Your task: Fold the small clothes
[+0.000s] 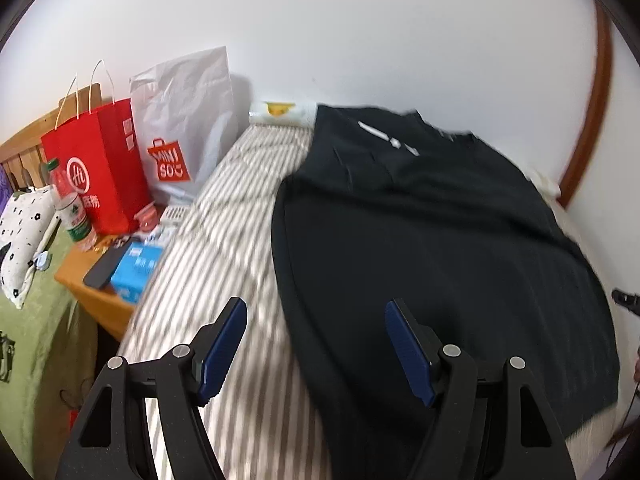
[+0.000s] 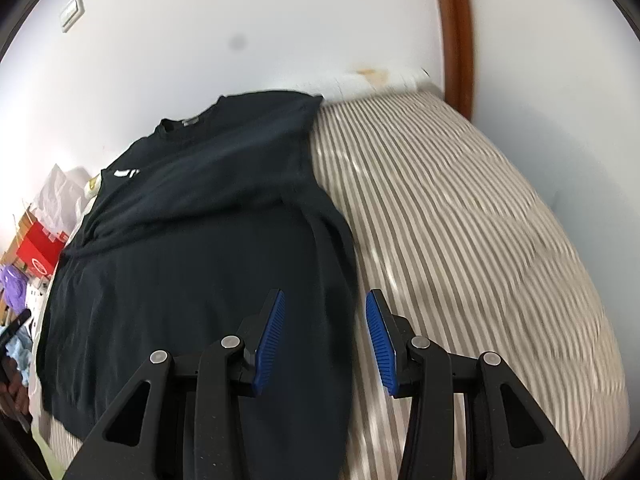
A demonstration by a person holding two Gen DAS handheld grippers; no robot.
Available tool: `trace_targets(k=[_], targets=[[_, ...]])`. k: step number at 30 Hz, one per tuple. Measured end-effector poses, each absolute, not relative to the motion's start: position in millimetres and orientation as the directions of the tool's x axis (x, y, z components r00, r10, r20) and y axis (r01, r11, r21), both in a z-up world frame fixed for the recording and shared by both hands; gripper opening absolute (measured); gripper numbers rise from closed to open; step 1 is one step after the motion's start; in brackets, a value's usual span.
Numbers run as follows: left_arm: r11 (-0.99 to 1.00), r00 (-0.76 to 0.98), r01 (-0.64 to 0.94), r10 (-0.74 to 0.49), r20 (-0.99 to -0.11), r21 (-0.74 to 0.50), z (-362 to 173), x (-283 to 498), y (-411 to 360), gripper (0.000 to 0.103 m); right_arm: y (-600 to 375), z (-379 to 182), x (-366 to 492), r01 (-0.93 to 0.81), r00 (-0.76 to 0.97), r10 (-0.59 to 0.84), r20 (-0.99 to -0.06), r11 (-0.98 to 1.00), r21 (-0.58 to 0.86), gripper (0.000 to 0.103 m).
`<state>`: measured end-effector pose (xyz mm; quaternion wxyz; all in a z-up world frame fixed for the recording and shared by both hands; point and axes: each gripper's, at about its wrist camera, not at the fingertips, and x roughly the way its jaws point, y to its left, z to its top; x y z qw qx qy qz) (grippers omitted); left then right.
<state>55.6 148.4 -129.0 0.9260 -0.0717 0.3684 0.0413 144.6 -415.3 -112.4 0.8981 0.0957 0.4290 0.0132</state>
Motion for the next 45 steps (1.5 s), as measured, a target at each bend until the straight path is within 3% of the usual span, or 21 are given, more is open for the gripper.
trace_targets(k=[4,7,10,17,19,21,23,24,37,39,45], targets=[[0.990,0.702,-0.110,0.011,-0.713,-0.092,-144,27,135,0.070,-422,-130,110,0.069,0.613,0.115,-0.781,0.978,0.198,0.042],[0.976,0.687,-0.110,-0.061,-0.724,-0.187,-155,14,136,0.070,-425,-139,86,0.066,0.614,0.144,-0.776,0.970,0.232,0.042],[0.971,0.671,-0.128,-0.063,-0.739,-0.200,-162,15,134,0.069,-422,-147,70,0.055,0.613,0.157,-0.774,0.969,0.240,0.042],[0.980,0.658,-0.145,-0.006,-0.753,-0.135,-167,25,120,0.047,-403,-148,60,0.042,0.635,0.096,-0.766,0.986,0.159,0.042],[0.982,0.653,-0.154,0.018,-0.757,-0.109,-168,27,115,0.040,-396,-149,61,0.031,0.636,0.089,-0.767,0.990,0.141,0.039],[0.983,0.650,-0.162,0.040,-0.759,-0.087,-167,28,111,0.026,-384,-149,64,0.037,0.638,0.052,-0.769,0.994,0.098,0.024],[0.982,0.649,-0.171,0.047,-0.759,-0.085,-166,27,111,0.019,-378,-149,65,0.037,0.641,0.045,-0.766,0.995,0.090,0.010],[0.981,0.648,-0.176,0.049,-0.760,-0.086,-166,27,112,0.017,-375,-149,66,0.045,0.643,0.039,-0.765,0.995,0.088,0.009],[0.976,0.656,-0.174,0.018,-0.755,-0.128,-169,25,117,0.019,-382,-150,80,0.100,0.641,0.070,-0.765,0.980,0.173,0.014],[0.977,0.655,-0.179,0.031,-0.755,-0.116,-168,25,117,0.010,-380,-150,82,0.104,0.640,0.056,-0.766,0.982,0.159,0.010],[0.975,0.688,-0.151,-0.013,-0.725,-0.161,-150,10,122,0.007,-387,-145,75,0.078,0.648,0.085,-0.757,0.981,0.178,0.007]])
